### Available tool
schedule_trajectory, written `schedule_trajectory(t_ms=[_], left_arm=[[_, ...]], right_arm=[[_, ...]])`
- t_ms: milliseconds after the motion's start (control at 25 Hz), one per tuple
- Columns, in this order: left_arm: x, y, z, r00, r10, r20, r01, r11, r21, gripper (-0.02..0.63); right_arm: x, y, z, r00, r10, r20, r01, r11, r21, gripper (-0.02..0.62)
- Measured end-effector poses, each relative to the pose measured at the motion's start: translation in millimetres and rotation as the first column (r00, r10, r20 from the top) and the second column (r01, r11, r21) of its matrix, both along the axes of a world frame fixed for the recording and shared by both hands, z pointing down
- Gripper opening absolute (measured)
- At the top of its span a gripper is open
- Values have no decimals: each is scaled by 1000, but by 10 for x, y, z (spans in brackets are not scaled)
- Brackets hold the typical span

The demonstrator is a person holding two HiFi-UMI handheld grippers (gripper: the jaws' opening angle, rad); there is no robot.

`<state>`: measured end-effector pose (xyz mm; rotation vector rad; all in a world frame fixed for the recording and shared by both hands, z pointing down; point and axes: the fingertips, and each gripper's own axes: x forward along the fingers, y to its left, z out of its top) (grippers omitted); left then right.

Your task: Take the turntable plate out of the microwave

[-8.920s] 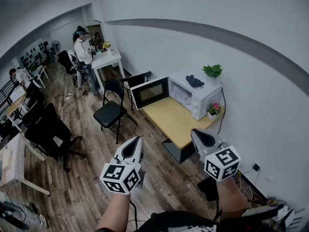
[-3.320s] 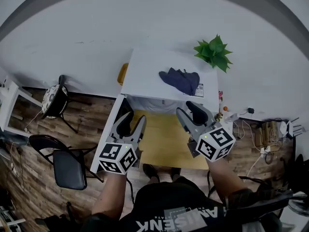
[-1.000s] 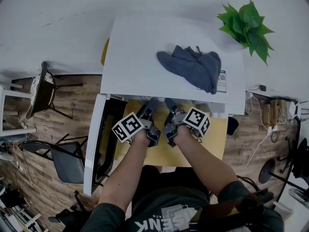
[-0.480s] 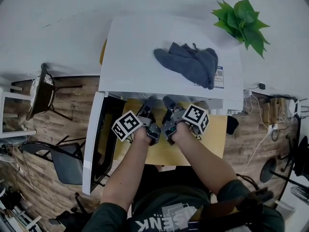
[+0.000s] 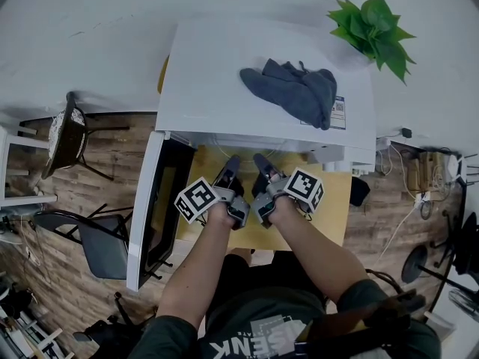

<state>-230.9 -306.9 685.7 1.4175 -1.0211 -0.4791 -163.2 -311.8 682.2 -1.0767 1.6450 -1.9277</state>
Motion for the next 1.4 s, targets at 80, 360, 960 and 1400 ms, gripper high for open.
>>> schedule_trajectory(t_ms=[80,360,960,1400], left_arm=[[-15,50,2,1000,0,-1,0,1000,1,63],[-59,171,9,1000,6,19,-7,1000,22,67],[-93,202,-94,997,-67,-41,72,989,129,74],[16,541,-406,983,-68,-173,96,982,162,64]], right_arm=[[18,3,6,1000,-9,-7,9,999,31,73],[48,-57,-22,999,-23,42,18,994,108,60],[109,208,-305,986,-93,136,53,961,270,38],[128,492,-543,983,-123,138,73,944,321,46]])
